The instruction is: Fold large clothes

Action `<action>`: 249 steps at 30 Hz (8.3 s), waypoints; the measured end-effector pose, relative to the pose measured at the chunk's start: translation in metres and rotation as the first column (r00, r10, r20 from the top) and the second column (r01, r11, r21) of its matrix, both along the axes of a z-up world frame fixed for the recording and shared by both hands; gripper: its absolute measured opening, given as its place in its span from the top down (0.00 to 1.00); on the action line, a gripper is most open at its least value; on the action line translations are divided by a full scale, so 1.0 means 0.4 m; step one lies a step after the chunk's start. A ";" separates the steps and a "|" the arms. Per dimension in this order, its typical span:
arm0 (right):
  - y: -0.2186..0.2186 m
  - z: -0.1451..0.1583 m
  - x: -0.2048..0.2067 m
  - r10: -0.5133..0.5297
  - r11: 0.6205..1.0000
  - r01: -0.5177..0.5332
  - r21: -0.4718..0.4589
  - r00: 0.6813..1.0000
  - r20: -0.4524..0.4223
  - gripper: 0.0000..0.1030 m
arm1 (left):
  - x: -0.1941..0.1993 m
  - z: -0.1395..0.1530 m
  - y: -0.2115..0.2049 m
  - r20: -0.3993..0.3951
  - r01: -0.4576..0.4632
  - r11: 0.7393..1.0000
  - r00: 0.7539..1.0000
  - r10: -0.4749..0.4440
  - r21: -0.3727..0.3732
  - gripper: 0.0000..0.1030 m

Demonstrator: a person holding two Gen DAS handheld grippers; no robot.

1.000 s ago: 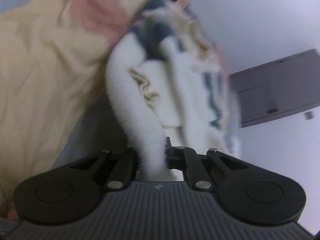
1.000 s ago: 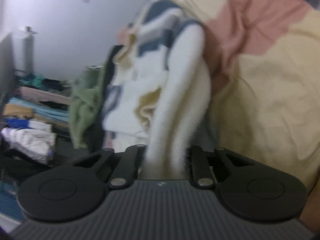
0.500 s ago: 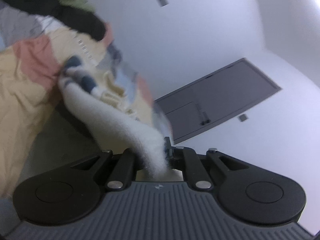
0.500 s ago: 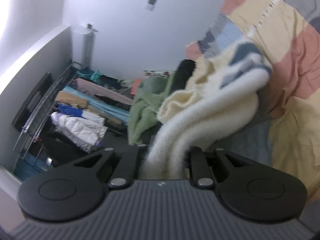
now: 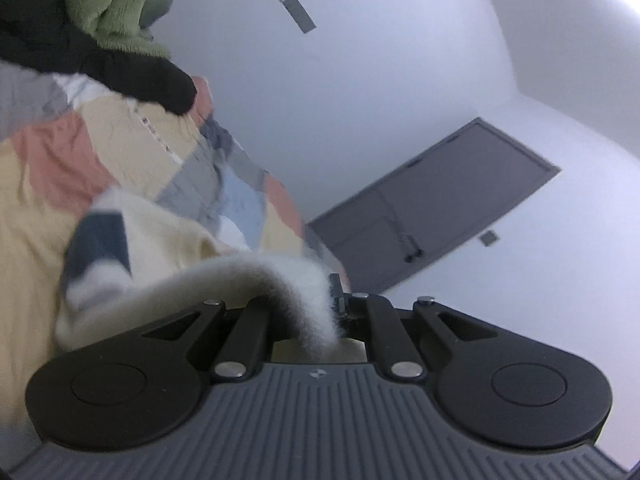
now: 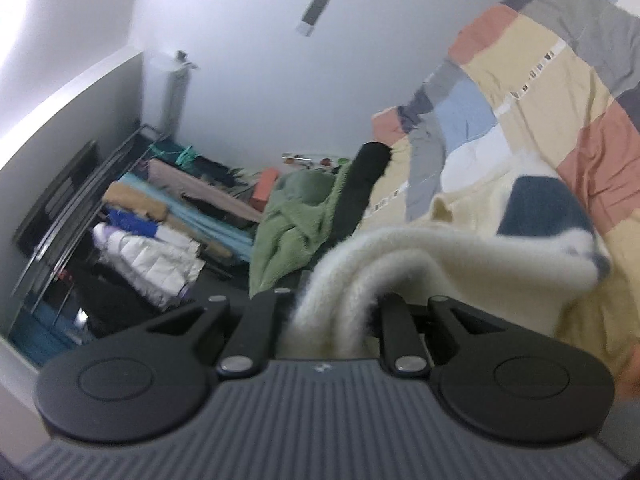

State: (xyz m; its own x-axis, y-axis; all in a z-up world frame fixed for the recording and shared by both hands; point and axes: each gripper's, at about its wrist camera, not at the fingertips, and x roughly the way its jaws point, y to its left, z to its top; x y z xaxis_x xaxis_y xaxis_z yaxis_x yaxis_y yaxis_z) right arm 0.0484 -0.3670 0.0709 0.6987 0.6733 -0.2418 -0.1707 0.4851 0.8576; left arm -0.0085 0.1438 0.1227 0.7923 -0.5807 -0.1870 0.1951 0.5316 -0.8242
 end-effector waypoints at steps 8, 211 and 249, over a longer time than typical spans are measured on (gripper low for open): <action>0.034 -0.119 0.308 -0.126 0.992 0.127 -0.005 0.988 -0.087 0.81 | 0.370 -0.100 -0.008 -0.096 -0.109 0.991 0.988 0.117 0.078 0.91; 0.164 -0.338 0.063 -0.273 0.955 0.247 -0.165 0.948 -0.161 0.70 | 0.153 -0.406 -0.153 -0.333 -0.122 0.988 0.939 0.082 -0.099 0.65; 0.191 -0.139 0.145 -0.169 0.934 0.179 -0.310 0.984 0.059 0.39 | 0.291 -0.194 -0.190 -0.075 0.023 0.972 0.997 -0.006 0.233 0.30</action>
State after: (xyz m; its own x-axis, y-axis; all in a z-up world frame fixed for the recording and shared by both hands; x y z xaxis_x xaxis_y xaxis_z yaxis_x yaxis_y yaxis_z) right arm 0.1066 -0.2907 0.0154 0.8084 0.4346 -0.3971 -0.0834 0.7523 0.6535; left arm 0.1080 0.0677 0.0451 0.7633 -0.5255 -0.3757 0.1481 0.7085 -0.6900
